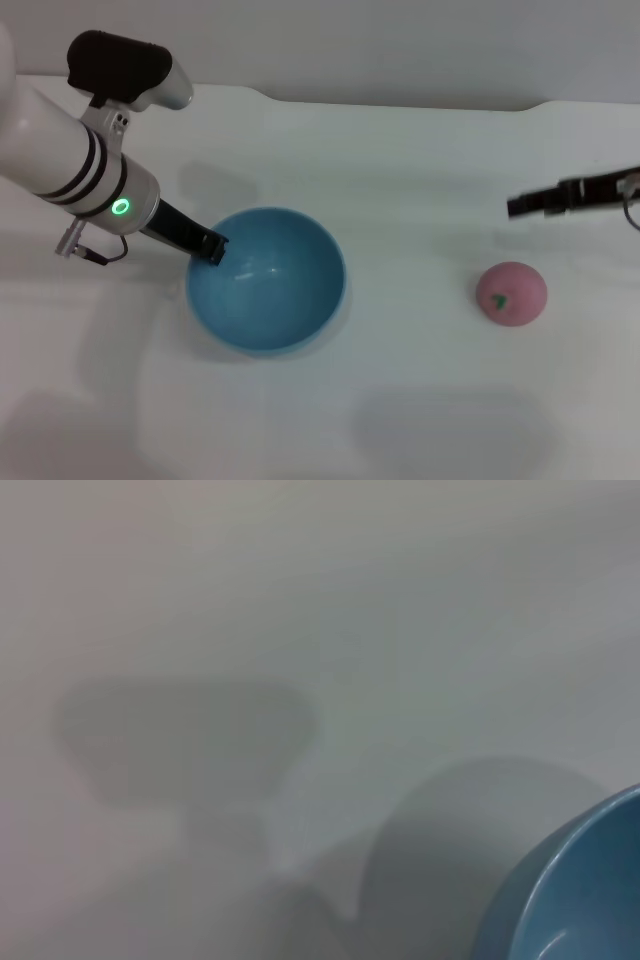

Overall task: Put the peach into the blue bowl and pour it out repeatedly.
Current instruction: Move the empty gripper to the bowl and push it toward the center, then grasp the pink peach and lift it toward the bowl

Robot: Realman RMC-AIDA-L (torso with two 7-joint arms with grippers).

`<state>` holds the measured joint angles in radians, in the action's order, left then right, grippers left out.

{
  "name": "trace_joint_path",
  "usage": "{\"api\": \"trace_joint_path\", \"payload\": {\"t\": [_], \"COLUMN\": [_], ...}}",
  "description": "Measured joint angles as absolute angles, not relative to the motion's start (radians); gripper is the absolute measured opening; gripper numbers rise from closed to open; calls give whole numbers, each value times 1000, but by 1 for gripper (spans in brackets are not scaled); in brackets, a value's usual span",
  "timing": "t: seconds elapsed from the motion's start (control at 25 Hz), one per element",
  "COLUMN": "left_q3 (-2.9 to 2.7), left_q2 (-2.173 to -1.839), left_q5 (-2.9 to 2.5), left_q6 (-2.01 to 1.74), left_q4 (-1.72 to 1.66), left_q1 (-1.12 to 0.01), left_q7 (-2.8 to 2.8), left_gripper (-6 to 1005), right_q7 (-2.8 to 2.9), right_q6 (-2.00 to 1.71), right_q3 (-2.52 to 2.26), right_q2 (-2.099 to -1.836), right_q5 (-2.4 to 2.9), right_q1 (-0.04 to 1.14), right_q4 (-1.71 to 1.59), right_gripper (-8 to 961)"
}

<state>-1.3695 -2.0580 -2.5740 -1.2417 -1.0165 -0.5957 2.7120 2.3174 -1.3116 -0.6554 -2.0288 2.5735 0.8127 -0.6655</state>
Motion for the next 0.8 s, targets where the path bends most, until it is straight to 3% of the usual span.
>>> {"api": "trace_joint_path", "payload": {"t": [0.8], "left_q3": [-1367], "left_q2": [-2058], "left_q5": [-2574], "left_q6": [-1239], "left_q4": [-1017], "left_q1": [-623], "left_q7": [2719], "left_gripper": [-1], "right_q7": [2420], "right_q6": [-1256], "right_q3": [-925], "right_q2": [-2073], "right_q5": [2742], "right_q1": [845], "right_q4": [-630], "right_gripper": [679]}}
